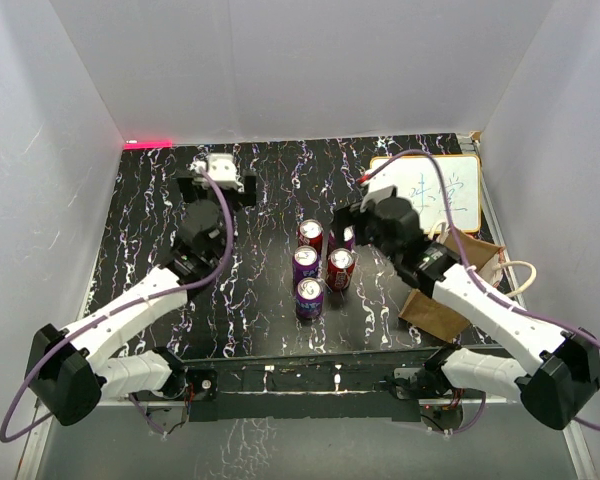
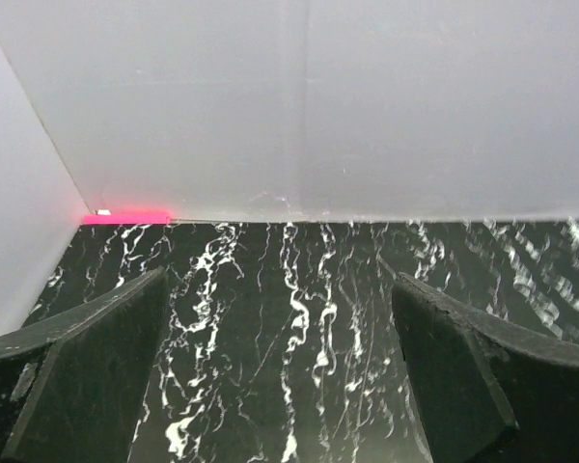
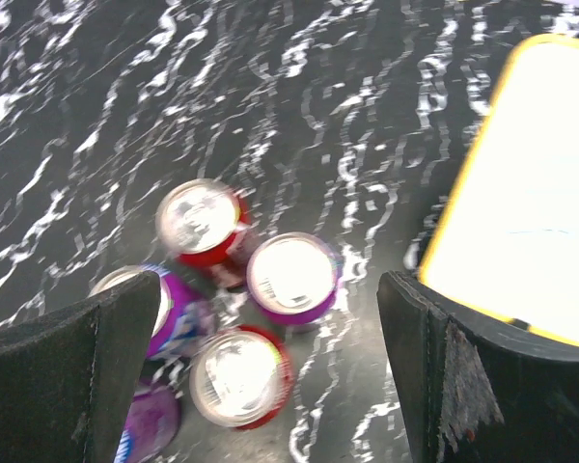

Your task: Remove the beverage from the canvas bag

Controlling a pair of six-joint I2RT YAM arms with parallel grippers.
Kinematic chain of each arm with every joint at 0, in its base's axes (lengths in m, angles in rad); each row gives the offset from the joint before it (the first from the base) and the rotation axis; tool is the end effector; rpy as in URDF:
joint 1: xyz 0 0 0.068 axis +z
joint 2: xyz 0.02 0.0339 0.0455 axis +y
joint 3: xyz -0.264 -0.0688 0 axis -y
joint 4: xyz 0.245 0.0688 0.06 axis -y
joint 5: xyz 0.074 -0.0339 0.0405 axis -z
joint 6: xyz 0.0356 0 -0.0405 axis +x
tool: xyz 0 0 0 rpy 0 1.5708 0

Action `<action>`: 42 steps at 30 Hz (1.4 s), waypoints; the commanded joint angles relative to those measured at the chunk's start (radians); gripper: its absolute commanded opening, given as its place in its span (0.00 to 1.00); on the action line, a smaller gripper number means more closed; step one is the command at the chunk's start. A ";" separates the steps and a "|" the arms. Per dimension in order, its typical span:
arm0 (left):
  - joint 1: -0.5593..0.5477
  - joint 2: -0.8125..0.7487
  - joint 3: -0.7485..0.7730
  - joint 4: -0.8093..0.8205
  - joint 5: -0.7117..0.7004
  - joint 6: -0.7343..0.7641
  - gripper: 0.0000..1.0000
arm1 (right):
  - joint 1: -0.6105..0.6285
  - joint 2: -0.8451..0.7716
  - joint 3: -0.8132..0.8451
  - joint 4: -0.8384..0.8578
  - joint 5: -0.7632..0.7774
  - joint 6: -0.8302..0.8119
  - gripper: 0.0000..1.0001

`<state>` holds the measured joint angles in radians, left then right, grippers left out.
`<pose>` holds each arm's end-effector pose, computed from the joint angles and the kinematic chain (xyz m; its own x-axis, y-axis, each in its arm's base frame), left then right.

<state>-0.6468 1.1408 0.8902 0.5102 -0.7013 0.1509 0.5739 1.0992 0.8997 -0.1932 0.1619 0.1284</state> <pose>0.2213 -0.1383 0.3768 0.1969 -0.0048 -0.9804 -0.0676 0.9975 -0.0184 0.2155 0.1325 0.3172 -0.3713 -0.0896 -0.9242 -0.3662 0.9288 0.0571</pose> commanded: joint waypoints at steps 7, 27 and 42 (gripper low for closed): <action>0.241 -0.010 0.304 -0.469 0.280 -0.370 0.97 | -0.510 -0.098 0.322 -0.088 -0.343 -0.009 0.98; 0.267 -0.262 0.638 -0.746 0.322 -0.205 0.97 | -0.481 -0.295 0.690 -0.385 -0.058 0.045 0.99; 0.268 -0.228 0.605 -0.723 0.315 -0.224 0.97 | -0.465 -0.236 0.772 -0.446 -0.037 0.025 0.98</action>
<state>-0.3813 0.9230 1.5059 -0.2417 -0.3832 -0.0643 0.0963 0.8722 1.6291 -0.6579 0.1261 0.1730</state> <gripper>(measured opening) 0.970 0.987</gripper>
